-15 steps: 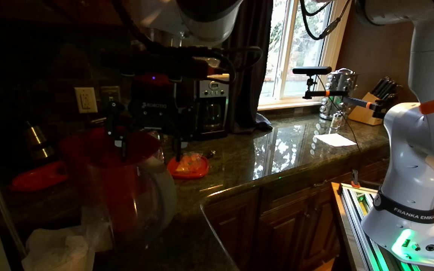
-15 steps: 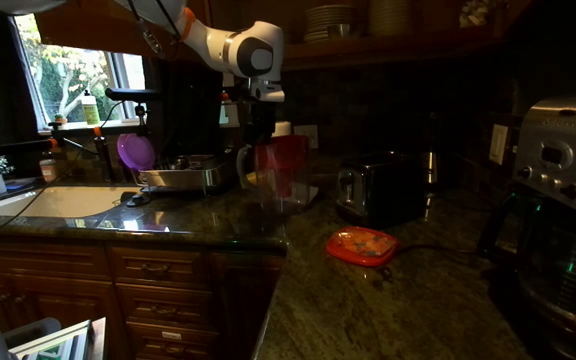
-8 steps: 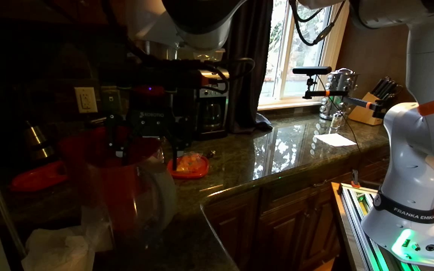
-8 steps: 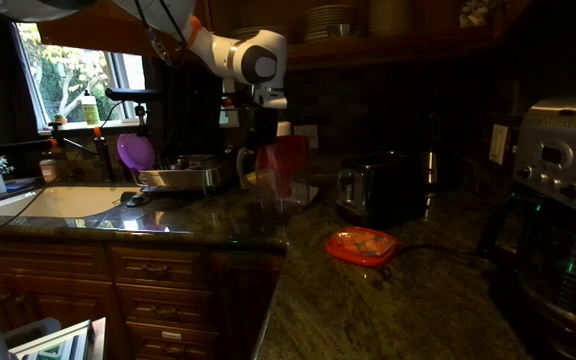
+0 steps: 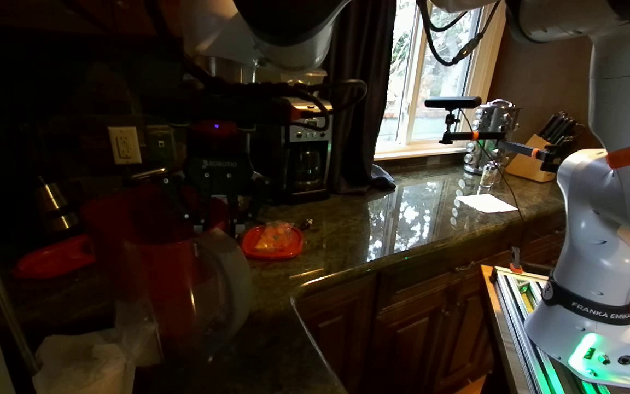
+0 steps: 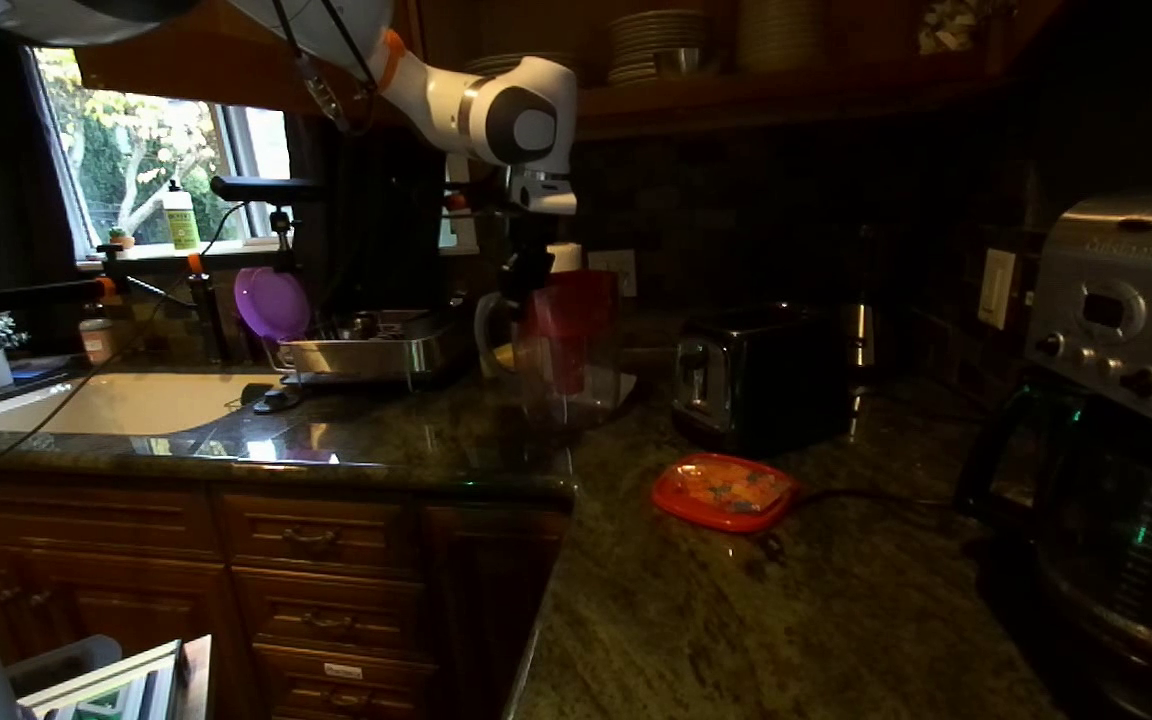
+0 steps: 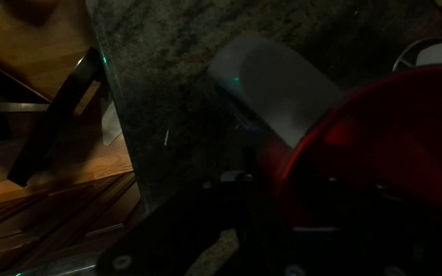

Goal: Move the jug to the right.

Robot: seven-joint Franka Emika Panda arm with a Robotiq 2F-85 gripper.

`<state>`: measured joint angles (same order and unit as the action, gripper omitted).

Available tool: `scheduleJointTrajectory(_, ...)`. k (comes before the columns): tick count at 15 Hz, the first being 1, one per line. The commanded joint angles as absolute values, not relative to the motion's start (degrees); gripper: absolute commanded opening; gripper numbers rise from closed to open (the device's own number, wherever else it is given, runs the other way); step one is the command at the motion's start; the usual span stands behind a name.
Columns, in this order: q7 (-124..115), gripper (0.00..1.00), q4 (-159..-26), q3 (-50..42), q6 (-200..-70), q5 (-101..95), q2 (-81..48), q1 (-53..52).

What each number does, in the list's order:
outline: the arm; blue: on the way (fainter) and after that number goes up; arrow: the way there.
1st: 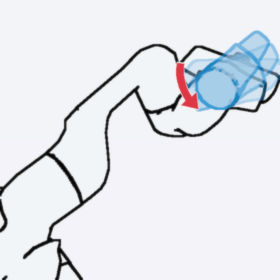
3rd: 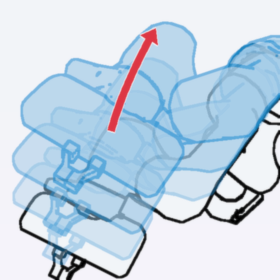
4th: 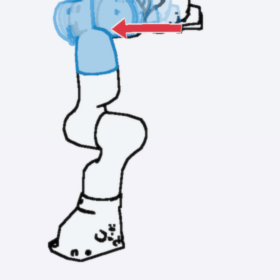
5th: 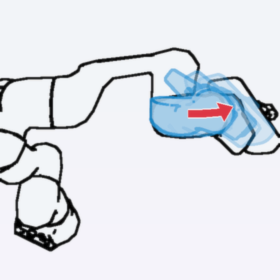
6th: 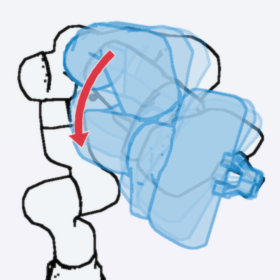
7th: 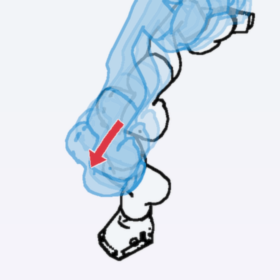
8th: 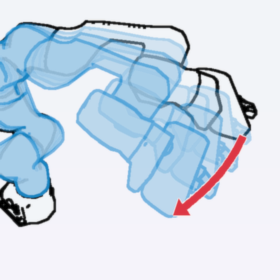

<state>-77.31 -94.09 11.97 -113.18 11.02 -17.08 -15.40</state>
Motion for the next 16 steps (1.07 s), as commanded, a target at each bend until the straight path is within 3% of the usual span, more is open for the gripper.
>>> scheduleJointTrajectory(1,-77.35,0.01,-91.51,11.41,-109.63,10.82,-18.54,-16.35)
scheduleJointTrajectory(8,-78.33,0.02,-91.59,11.09,-110.23,8.73,-16.64,-17.42)
scheduleJointTrajectory(16,-90.56,0.02,-100.91,11.18,-113.04,8.47,-7.57,-17.30)
